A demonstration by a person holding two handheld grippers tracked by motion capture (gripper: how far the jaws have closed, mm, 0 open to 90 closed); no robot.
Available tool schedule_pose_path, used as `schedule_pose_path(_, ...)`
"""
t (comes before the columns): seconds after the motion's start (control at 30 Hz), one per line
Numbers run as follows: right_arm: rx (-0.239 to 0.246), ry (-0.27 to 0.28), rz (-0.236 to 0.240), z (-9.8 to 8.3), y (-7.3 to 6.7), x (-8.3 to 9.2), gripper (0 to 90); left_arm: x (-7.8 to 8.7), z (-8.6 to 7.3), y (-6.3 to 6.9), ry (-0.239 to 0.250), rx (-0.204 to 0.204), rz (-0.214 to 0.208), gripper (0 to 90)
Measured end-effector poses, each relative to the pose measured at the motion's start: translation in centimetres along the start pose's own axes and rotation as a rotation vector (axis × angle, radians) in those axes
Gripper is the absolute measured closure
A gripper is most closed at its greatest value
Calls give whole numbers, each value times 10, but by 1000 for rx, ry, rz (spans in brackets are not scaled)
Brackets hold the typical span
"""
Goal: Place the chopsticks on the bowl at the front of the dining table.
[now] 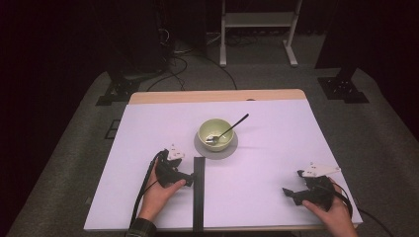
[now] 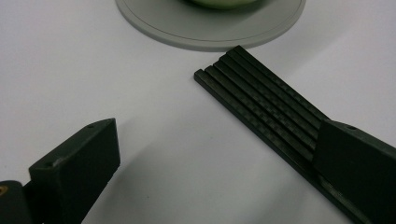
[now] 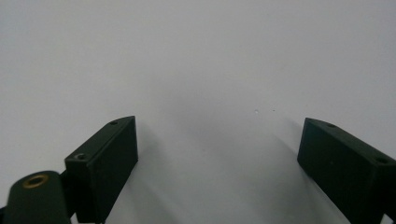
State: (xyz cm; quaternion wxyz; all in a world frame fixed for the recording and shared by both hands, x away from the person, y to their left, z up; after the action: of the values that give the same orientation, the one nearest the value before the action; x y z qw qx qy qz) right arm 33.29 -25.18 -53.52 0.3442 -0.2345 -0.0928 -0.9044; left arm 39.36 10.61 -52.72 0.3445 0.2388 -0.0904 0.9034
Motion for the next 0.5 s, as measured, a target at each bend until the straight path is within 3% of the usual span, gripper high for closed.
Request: schedule_pose_path(0.5, 0, 0, 0, 0, 0, 0, 105, 0, -5, 0, -26, -1, 19, 0)
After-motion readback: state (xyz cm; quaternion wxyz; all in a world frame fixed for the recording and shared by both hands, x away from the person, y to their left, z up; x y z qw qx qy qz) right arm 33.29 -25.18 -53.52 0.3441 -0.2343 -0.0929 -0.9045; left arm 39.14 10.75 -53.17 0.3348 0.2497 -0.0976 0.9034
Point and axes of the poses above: each handheld gripper's, and its own axes: x roughly backward along the jaws, z roughly out of its top, y roughly to its right, the point moved 10 cm from there along -x, roughly forward along the jaws, and after that the axes turned 14 degrees about y, right-handed, at the moved point
